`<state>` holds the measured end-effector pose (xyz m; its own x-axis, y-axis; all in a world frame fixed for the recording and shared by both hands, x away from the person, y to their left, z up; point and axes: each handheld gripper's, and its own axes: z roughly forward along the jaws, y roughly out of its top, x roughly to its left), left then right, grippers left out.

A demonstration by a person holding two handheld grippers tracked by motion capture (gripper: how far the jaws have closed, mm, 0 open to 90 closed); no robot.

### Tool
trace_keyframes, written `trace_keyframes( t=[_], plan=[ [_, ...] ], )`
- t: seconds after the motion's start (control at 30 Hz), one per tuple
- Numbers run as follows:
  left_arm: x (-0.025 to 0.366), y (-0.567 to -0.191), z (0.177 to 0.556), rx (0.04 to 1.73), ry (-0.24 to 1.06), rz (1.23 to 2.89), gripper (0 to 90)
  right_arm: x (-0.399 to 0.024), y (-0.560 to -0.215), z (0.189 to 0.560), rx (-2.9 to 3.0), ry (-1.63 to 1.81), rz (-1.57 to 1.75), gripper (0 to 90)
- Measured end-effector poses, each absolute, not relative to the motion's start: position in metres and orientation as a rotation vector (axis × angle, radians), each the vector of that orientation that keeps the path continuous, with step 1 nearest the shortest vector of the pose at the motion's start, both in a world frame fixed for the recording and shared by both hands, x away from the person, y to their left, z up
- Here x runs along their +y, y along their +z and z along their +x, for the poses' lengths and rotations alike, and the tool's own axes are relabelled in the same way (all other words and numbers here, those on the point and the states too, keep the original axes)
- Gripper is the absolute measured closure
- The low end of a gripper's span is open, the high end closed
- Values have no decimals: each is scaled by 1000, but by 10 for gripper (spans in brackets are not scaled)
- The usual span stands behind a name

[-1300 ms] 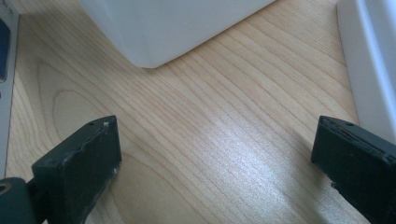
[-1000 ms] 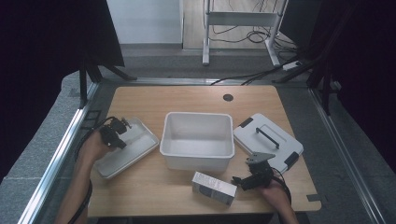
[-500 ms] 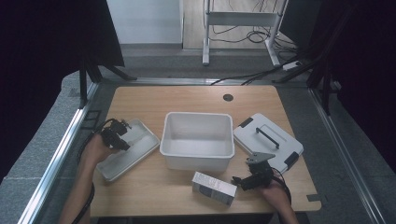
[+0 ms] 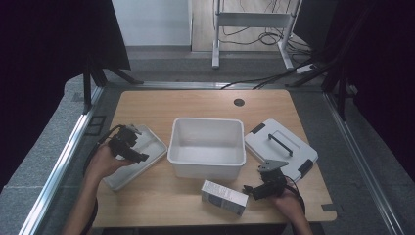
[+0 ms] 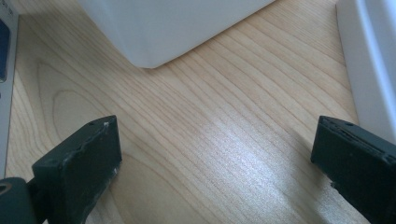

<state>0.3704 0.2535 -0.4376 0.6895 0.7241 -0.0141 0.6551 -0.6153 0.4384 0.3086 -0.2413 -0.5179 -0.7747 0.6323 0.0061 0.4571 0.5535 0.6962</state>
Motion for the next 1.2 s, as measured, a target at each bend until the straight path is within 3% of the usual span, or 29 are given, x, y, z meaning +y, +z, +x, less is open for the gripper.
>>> trace_keyframes(
  t=[0.63,1.2],
  plan=[
    [208,-447,326,902,269,2423,0,-241,-518,309,2544,1035,908,12],
    [183,-490,298,793,318,2371,0,-241,-518,309,2544,1035,908,12]
  ],
)
